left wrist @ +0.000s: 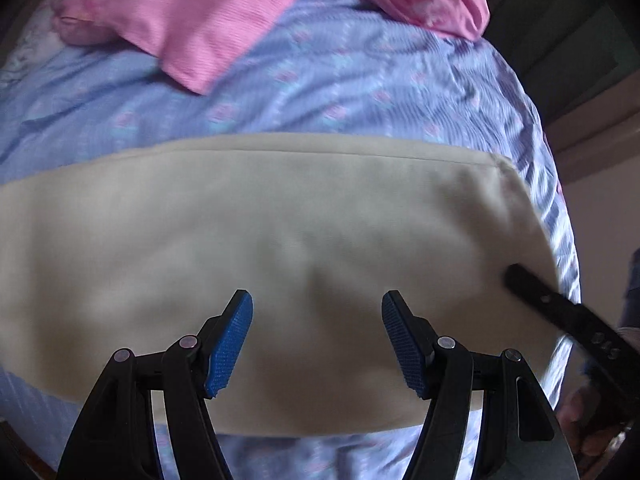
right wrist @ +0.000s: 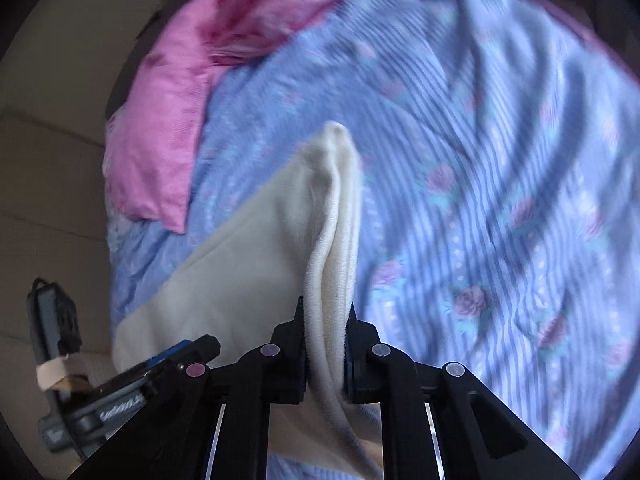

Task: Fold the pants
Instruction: 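Lift the hem and fold it over toward the waistband with the right gripper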

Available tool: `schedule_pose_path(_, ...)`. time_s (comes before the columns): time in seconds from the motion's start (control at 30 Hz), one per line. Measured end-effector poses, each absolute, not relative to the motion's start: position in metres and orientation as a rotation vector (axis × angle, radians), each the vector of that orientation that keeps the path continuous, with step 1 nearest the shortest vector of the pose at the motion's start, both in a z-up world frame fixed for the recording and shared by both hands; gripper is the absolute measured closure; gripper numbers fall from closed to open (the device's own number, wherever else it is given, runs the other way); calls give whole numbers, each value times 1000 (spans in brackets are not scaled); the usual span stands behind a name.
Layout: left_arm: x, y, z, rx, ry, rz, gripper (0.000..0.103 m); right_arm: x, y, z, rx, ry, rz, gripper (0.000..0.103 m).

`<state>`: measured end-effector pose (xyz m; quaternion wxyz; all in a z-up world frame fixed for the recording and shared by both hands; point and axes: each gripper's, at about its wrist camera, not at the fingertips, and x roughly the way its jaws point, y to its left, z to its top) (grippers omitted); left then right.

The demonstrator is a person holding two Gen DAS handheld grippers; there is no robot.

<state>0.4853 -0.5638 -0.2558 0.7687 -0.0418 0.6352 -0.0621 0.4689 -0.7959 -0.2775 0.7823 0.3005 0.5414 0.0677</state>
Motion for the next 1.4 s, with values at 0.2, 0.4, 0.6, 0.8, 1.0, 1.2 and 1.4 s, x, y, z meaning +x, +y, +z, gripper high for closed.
schedule_pose_path(0.2, 458, -502, -216, -98, 1305, -87, 37, 470, -734, -203, 420, 1107, 148, 89)
schedule_pose_path(0.4, 447, -423, -177, -154, 1258, -65, 37, 469, -656, -148, 239, 1075, 182, 89)
schedule_pose_path(0.6, 433, -318, -141, -172, 1201, -49, 37, 463, -564, -115, 130, 1057, 202, 89)
schedule_pose_path(0.8, 422, -219, -136, -176, 1217, -32, 37, 454, -473, -104, 89, 1065, 192, 89)
schedule_pose_path(1.0, 426, -152, -149, -130, 1236, -65, 37, 451, -387, -120, 71, 1107, 164, 89)
schedule_pose_path(1.2, 428, -104, -178, -86, 1273, -83, 37, 456, -314, -169, 56, 1182, 131, 89)
schedule_pose_path(1.4, 421, -70, -202, -95, 1311, -83, 37, 459, -265, -205, 25, 1249, 102, 88)
